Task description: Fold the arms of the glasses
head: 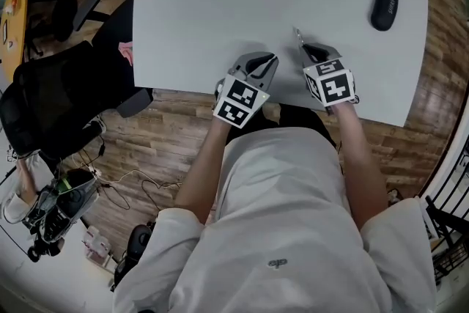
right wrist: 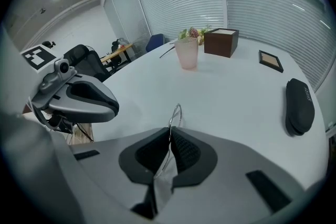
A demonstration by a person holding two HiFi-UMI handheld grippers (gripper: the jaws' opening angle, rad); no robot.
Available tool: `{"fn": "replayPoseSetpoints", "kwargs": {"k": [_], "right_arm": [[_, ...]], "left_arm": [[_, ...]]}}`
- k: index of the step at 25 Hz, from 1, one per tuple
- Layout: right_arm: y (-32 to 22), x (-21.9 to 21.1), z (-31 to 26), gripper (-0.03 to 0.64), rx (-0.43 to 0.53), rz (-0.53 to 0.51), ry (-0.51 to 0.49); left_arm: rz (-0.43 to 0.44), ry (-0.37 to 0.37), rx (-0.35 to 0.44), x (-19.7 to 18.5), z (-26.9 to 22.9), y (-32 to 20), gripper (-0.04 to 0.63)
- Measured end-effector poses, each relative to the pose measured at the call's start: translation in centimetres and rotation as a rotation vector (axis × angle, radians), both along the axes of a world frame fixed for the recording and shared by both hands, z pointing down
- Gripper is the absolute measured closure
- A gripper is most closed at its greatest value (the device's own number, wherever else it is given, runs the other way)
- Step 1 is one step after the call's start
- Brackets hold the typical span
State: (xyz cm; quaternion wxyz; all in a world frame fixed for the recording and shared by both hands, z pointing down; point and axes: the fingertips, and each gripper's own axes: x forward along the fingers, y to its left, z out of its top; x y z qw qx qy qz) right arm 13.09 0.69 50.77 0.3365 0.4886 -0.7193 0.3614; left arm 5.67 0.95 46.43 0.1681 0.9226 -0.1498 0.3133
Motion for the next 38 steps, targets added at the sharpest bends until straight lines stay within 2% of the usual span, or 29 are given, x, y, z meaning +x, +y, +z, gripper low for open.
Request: {"fn": "replayPoseSetpoints", "kwargs": {"k": [14, 28, 38], "right_arm": [[-0.9, -2.9, 0.5, 0.597, -0.024, 0.120, 0.038], [-3.1, -6.3, 1.5, 0.583, -0.015, 0.163, 0.087], [-2.7, -7.4, 2.4, 0.592, -0.039, 0.200, 0.092]], "left_arm": [[0.122, 0.031, 0.003, -2.8, -0.5, -2.1, 0.575], [0.184, 0.028, 0.017, -6.5, -0.6, -5.1, 0.575], [0.224, 0.031, 0.024, -7.9, -0.8, -4.2, 0.575]]}}
